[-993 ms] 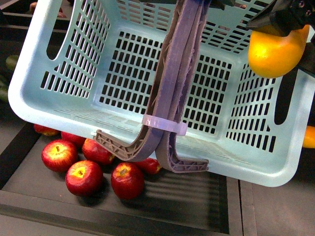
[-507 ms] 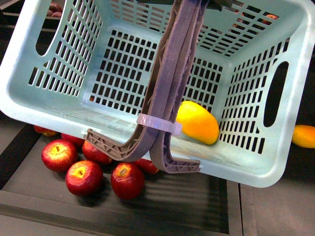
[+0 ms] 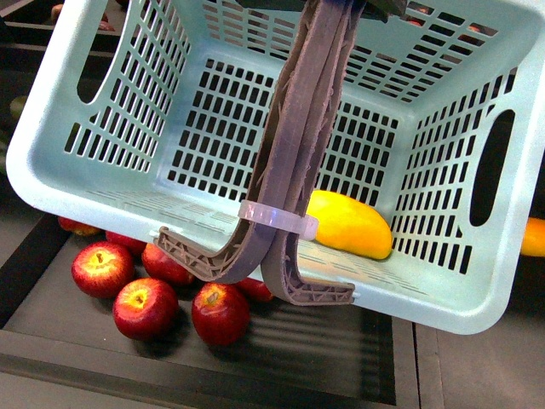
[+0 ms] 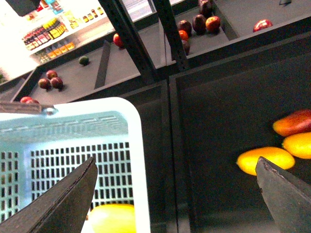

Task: Pick mango and avocado into basket

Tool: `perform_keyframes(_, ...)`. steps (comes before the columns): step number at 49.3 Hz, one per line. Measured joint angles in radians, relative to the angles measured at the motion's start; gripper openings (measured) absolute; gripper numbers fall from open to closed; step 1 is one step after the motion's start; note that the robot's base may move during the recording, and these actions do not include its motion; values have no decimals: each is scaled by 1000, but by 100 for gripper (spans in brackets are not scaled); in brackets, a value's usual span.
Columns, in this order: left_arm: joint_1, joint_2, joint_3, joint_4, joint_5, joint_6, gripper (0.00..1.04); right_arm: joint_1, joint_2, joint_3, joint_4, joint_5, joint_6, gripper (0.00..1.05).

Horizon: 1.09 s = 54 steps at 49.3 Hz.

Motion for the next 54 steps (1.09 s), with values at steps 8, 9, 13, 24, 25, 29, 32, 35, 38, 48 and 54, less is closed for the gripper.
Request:
perform_keyframes(8,0,0,0,0,-2,1,8,15,-200,-125,-99,74,-60,97)
perform_keyframes(9,0,0,0,0,-2,0,8,19,-225,-140,-110,88,-61,97)
perform_keyframes(13,0,0,0,0,-2,0,8,33,-299,-179,-131,127,-67,97)
perform_keyframes(24,0,0,0,0,-1,0,8,39,-319,-184,-126,129,-78,97)
perform_keyframes(25,0,0,0,0,-1,0,8,49,-321,-197,-87,120,-91,94)
perform_keyframes(29,0,0,0,0,0,0,8,86,-346,-272,111,98,-219,80)
perform_keyframes(32,0,0,0,0,-1,0,8,96,-376,-290,151,89,-296,68)
perform_keyframes(35,0,0,0,0,-1,1,8,96,-410,-302,140,95,-335,54)
perform_keyframes(38,0,0,0,0,-1,0,8,96,-432,-310,124,94,-350,43)
perform_keyframes(48,0,0,0,0,-2,1,8,96,-492,-344,106,93,-366,11)
perform_keyframes(54,0,0,0,0,-1,0,8,96,-525,-355,84,93,-372,2)
